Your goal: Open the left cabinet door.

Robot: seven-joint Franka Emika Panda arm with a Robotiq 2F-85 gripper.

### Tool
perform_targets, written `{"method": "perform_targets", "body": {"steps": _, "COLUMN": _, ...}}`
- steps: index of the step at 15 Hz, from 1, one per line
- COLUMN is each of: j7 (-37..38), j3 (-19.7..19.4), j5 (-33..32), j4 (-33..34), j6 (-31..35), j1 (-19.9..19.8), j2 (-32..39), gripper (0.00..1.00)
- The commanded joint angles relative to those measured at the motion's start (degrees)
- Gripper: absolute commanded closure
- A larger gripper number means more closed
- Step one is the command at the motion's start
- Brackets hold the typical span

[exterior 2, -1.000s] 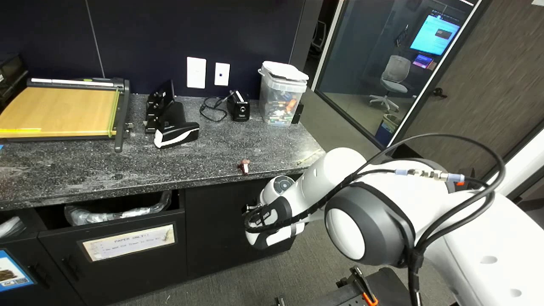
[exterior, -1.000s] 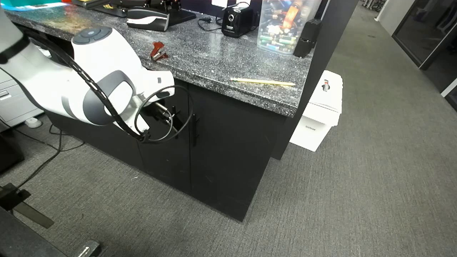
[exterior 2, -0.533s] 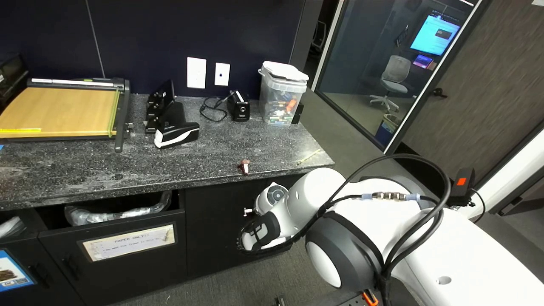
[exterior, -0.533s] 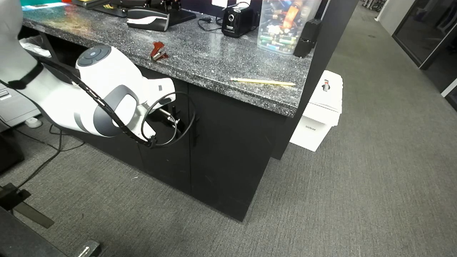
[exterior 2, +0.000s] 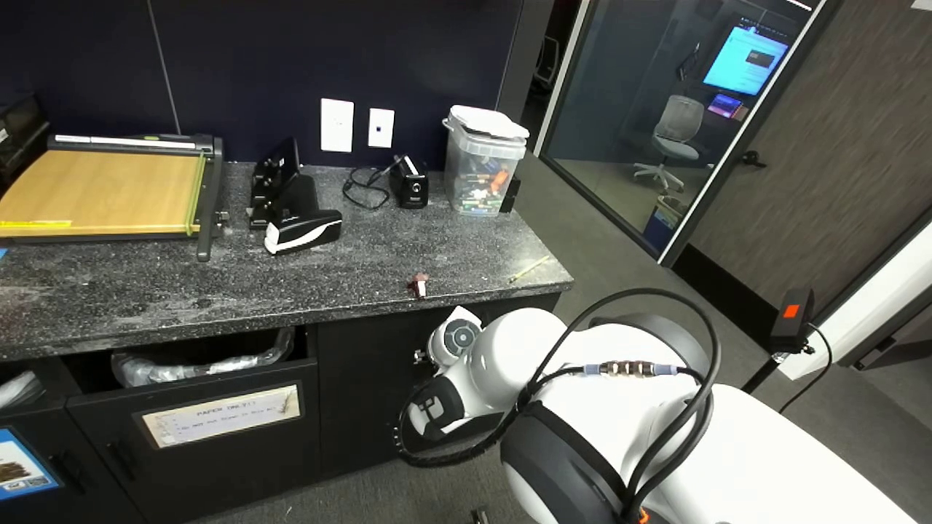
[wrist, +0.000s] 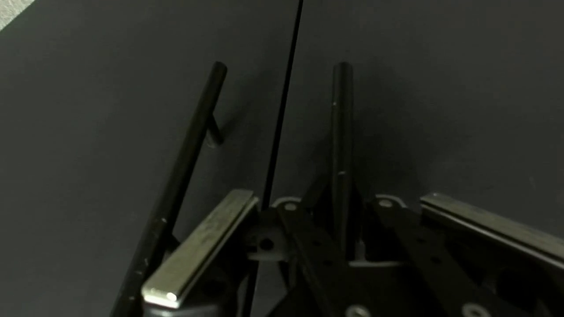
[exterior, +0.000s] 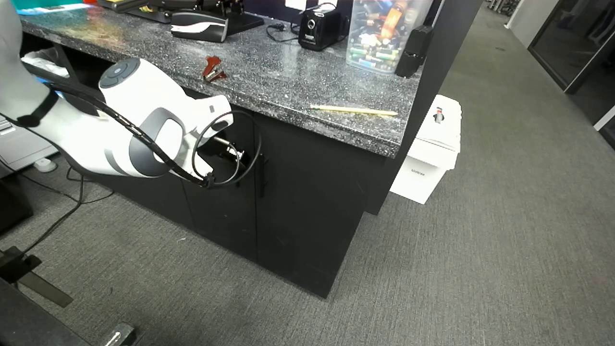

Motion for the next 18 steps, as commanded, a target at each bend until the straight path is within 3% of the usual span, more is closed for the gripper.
{"method": "perform_targets", "body": {"steps": 1, "j7": 1.16, "j3": -0.73, "j5": 2.18, "j4": -0.68, "j6": -0.65, "j1": 1.62, "j2": 0.24, "gripper": 0.97}}
{"method": "perform_targets", "body": {"steps": 6, "j7": 1.73, "j3": -0.15, "j5": 2.94, "j4": -14.43, "j6": -3.92, "j1": 5.13, "j2": -7.00, "gripper": 0.97}}
{"method": "perform_targets", "body": {"steps": 12, "j7": 8.05, "j3": -1.69, "j5": 8.26, "j4": -28.99, "j6": -6.79, "j1": 14.75, "j2": -16.01, "gripper": 0.97}}
{"method": "perform_targets", "body": {"steps": 15, "j7": 6.33, "j3": 4.79, "j5": 6.58, "j4": -33.96, "j6": -3.84, "j1": 11.46, "j2": -21.60, "gripper": 0.97}}
{"method": "perform_targets", "body": {"steps": 18, "j7": 4.10, "j3": 7.42, "j5": 6.23, "j4": -37.11, "j6": -1.37, "j1": 9.97, "j2": -24.24, "gripper": 0.97}}
